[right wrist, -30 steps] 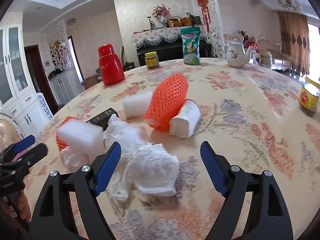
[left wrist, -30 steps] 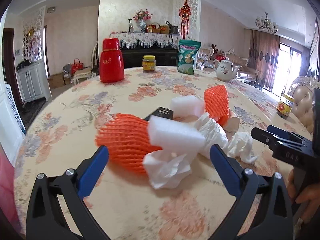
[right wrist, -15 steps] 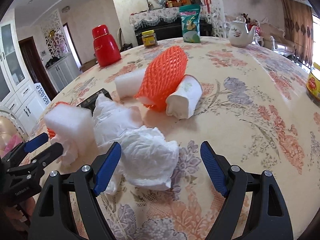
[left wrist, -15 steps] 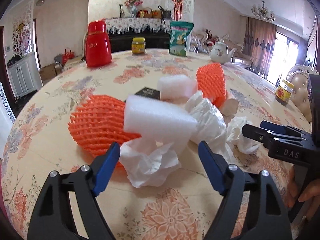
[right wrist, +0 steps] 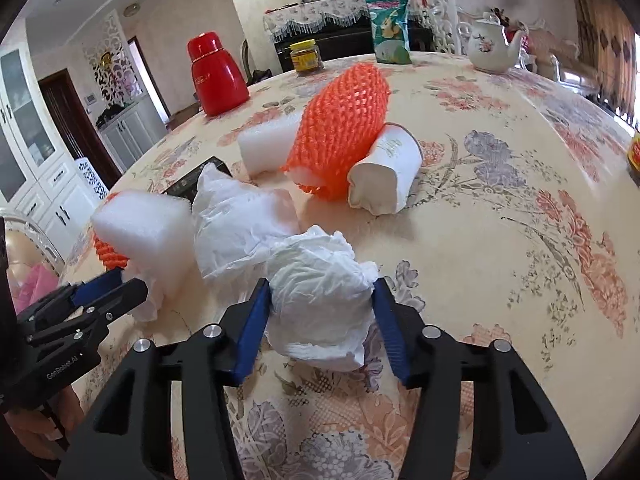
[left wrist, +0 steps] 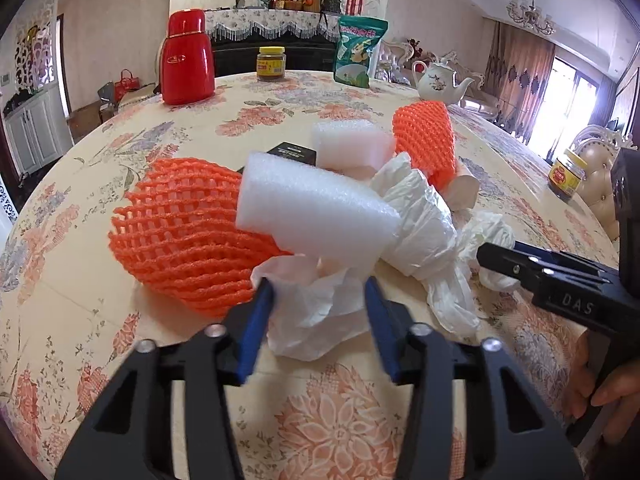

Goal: Collect trash
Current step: 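Grasp a crumpled white tissue with the right tool while the left tool closes on a foam block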

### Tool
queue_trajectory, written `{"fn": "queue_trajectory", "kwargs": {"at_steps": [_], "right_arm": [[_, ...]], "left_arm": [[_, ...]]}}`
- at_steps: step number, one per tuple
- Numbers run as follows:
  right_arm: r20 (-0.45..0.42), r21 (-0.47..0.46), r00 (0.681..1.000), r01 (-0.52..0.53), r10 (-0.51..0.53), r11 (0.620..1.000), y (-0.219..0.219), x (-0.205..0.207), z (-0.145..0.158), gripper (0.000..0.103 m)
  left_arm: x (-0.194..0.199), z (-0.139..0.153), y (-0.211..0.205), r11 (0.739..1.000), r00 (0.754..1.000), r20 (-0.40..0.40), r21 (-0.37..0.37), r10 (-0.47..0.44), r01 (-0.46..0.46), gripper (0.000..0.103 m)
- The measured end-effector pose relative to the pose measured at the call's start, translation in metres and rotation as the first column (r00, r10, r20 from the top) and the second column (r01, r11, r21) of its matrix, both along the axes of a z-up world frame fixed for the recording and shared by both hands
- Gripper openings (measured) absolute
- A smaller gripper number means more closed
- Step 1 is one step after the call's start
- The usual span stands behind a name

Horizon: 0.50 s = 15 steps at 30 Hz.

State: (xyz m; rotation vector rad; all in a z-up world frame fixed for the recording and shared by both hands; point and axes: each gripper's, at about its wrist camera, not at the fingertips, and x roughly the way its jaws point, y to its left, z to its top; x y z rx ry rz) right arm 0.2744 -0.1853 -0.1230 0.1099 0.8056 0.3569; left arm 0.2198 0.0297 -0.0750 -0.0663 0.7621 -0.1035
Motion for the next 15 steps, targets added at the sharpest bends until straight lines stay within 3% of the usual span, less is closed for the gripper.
{"fn": "queue_trajectory", "kwargs": {"at_steps": [2,5,7,15], "right_arm": [[-0.005,0.003,1.0,-0.006,0.006,1.0,0.001,0.0,0.0,0.031],[0.025,-0.001,1.0,-0.014,0.014,1.0,0.002,-0.005,0.003,0.019],[0.052,-0.009,0.998,-0.018,0.019,1.0,0.004,-0.009,0.006,0.017],[0.091,-0.025,0.996,-0.002,0.004,1.0,0.004,-0.014,0.012,0.016]], "left_arm": [[0.0,0.0,-0.001,1.0,1.0,0.001,-0.002,-0.012,0.012,0.026],[-0.005,0.003,-0.003,1.0,0.999,0.028,0.001,-0.027,0.027,0.014],[-0.01,0.007,-0.005,1.0,0.998,0.058,0.009,-0.027,0.027,0.006],[-0.02,0.015,-0.005,1.0,0.992,0.121,0.011,-0.019,0.017,0.0]]}}
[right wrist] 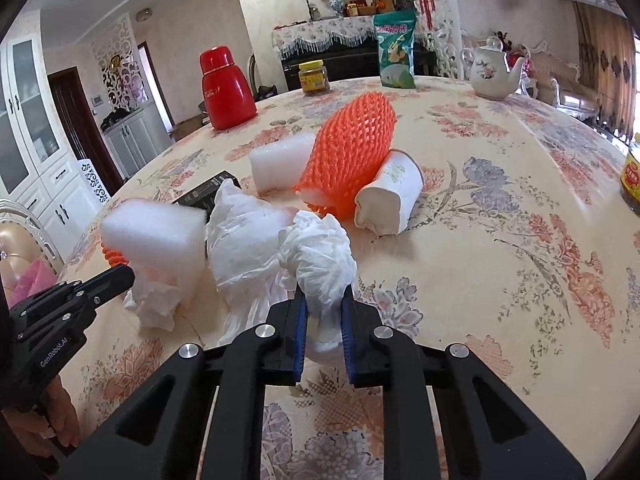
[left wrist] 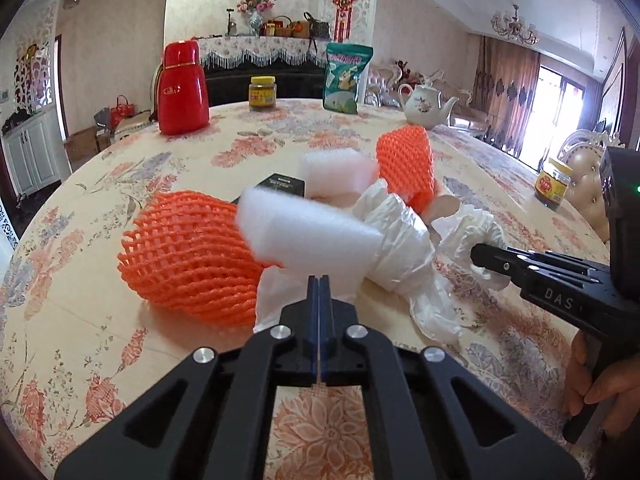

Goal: Collect trash
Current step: 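Grasp a crumpled white tissue with the right tool while the left tool closes on a foam block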

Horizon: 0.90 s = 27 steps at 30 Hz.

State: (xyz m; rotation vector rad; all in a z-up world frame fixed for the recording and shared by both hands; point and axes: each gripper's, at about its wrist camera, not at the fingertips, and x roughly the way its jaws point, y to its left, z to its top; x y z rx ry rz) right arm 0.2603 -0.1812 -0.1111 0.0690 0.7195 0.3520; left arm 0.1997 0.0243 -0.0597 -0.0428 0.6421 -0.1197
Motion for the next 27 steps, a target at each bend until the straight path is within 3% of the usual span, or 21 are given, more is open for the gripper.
{"fn": "queue_trajectory", "kwargs": {"at_steps": [3,6,8,9,10,13,17,23,25,27], "right_arm": [[0.008,-0.006,1.0,0.0,0.0,1.0,0.001,-0.001,0.001,0.016],[0.013,-0.006,1.0,0.005,-0.004,1.0,0.0,-0.002,0.002,0.016],[0.012,0.006,1.0,0.013,-0.013,1.0,-0.003,-0.001,0.002,0.017],[0.011,0.009,1.0,0.016,-0.016,1.0,-0.004,-0.002,0.001,0.017],[0.01,0.013,1.0,0.017,-0.017,1.0,-0.004,-0.002,0.001,0.017],[0.014,0.007,1.0,0.018,-0.019,1.0,-0.004,-0.002,0.002,0.017],[0.03,-0.012,0.999,0.02,-0.02,1.0,-0.001,-0.004,0.004,0.017],[0.038,-0.027,0.999,0.02,-0.019,0.999,0.002,-0.007,0.005,0.017],[0.038,-0.025,0.999,0.017,-0.016,1.0,0.002,-0.008,0.004,0.017],[0.039,-0.026,0.999,0.013,-0.012,1.0,0.003,-0.008,0.005,0.017]], "left_arm": [[-0.005,0.004,0.0,1.0,0.999,0.031,-0.004,-0.009,0.009,0.0],[-0.011,0.004,-0.006,0.999,0.999,0.034,0.04,-0.03,0.029,0.003],[-0.014,0.006,-0.005,0.999,0.999,0.048,0.051,-0.004,0.001,0.022],[-0.015,0.005,-0.004,0.998,0.999,0.048,0.056,0.009,-0.012,0.057],[-0.016,0.006,-0.003,0.998,0.998,0.05,0.057,0.024,-0.027,0.076],[-0.017,0.006,0.003,0.996,0.997,0.053,0.06,0.062,-0.065,0.076],[-0.001,-0.005,0.009,0.995,0.995,-0.053,0.06,0.088,-0.085,0.074],[0.024,-0.029,0.015,0.997,0.973,-0.22,0.032,0.076,-0.071,0.051],[0.031,-0.034,0.015,0.998,0.965,-0.255,0.016,0.06,-0.057,0.033],[0.031,-0.032,0.014,0.999,0.97,-0.239,0.012,0.051,-0.05,0.017]]}}
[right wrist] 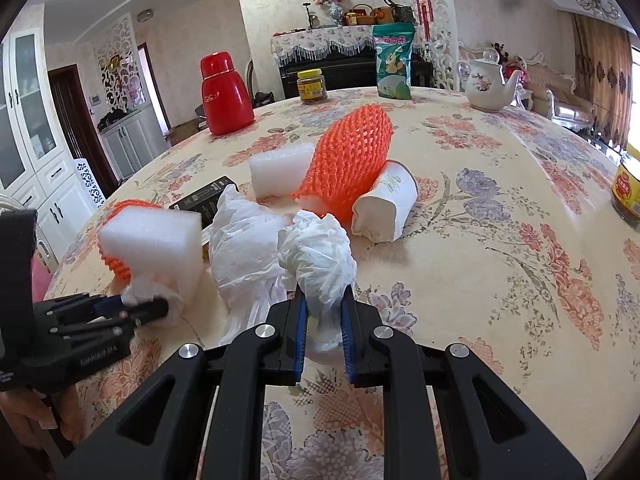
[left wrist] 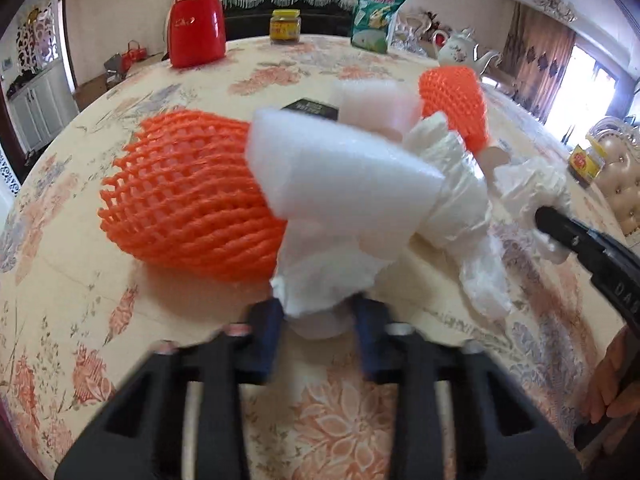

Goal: Collect trash
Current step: 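Grasp a crumpled white tissue with the right tool while the left tool closes on a foam block, then carry both tissues to the pink bin and open both tools over it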

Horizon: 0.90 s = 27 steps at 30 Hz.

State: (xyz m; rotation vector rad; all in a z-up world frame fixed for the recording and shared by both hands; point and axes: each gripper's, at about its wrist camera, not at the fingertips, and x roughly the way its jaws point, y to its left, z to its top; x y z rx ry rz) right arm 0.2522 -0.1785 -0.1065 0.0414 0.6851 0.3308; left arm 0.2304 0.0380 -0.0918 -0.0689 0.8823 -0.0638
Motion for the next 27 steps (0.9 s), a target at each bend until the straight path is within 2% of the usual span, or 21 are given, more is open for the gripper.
{"fn": "queue_trajectory", "kwargs": {"at_steps": [1,3,6,10,14,24,27], "right_arm": [[0.002,0.0,1.0,-0.002,0.002,1.0,0.0,0.0,0.0,0.017],[0.005,-0.001,1.0,-0.004,0.004,1.0,0.0,-0.001,0.001,0.017],[0.014,-0.001,1.0,-0.008,0.008,1.0,0.001,-0.003,0.002,0.017],[0.034,-0.007,0.999,-0.02,0.02,1.0,0.003,-0.006,0.004,0.017],[0.069,-0.008,0.996,-0.051,0.052,0.999,0.008,-0.012,0.007,0.017],[0.088,0.002,0.983,-0.161,0.16,0.987,0.032,-0.031,0.012,0.017],[0.107,-0.026,0.973,-0.205,0.207,0.978,0.048,-0.042,0.016,0.017]], "left_arm": [[-0.002,0.002,-0.001,1.0,1.0,0.012,-0.001,-0.007,0.007,0.012],[-0.009,0.009,-0.001,1.0,0.998,0.067,-0.001,-0.011,0.011,0.01],[-0.028,0.019,-0.006,0.999,0.99,0.142,0.033,-0.02,0.015,0.01],[-0.054,0.029,-0.004,1.0,0.978,0.209,0.003,-0.018,0.017,0.01],[-0.078,0.037,0.002,1.0,0.96,0.279,0.022,0.002,-0.008,0.01],[-0.115,0.046,0.029,0.998,0.946,0.319,0.015,0.06,-0.068,0.01],[-0.124,0.049,0.034,0.997,0.94,0.335,0.023,0.065,-0.077,0.01]]}}
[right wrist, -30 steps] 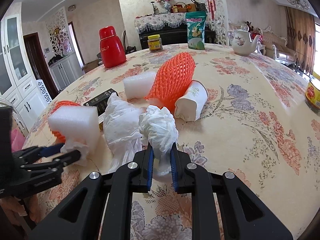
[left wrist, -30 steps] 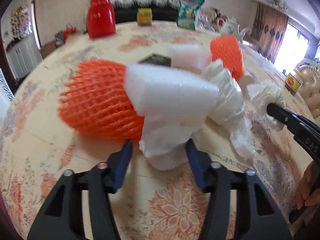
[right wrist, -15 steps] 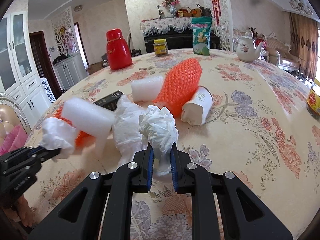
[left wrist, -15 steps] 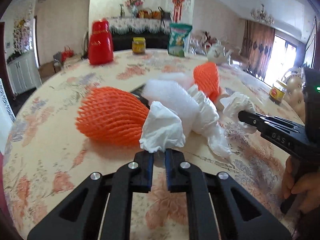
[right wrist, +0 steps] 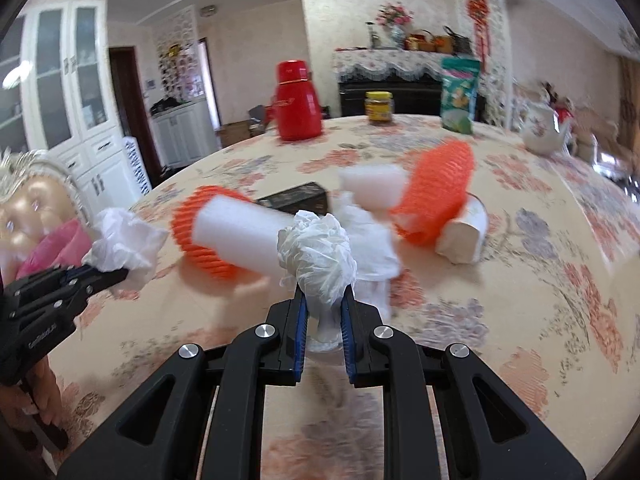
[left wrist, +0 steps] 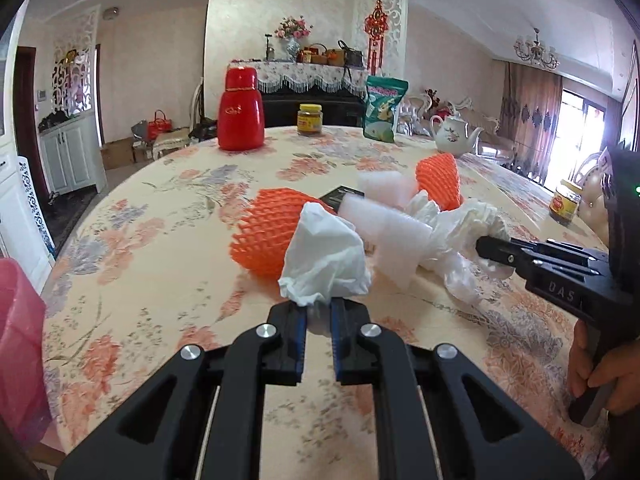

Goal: Collect trash
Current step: 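Carry both tissues to the pink bin and open both tools over it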

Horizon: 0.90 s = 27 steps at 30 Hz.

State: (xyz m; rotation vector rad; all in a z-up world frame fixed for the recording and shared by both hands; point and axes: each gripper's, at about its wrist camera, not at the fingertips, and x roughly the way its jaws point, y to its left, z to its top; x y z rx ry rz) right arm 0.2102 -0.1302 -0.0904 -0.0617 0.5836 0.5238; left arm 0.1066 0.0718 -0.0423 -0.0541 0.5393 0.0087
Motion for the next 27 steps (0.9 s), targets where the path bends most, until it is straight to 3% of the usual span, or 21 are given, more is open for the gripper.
{"fn": "queue_trajectory", "kwargs": {"at_steps": [18,27], "right_arm": [[0.076,-0.014,0.976,-0.201,0.202,0.979,0.076,-0.055,0.028,0.017],[0.068,-0.006,0.932,-0.357,0.356,0.934,0.149,-0.071,0.038,0.017]], "left_arm": [[-0.058,0.019,0.041,0.996,0.99,0.123,0.039,0.075,-0.08,0.01],[-0.095,0.026,0.097,0.978,0.968,0.158,0.043,0.196,-0.205,0.01]]}}
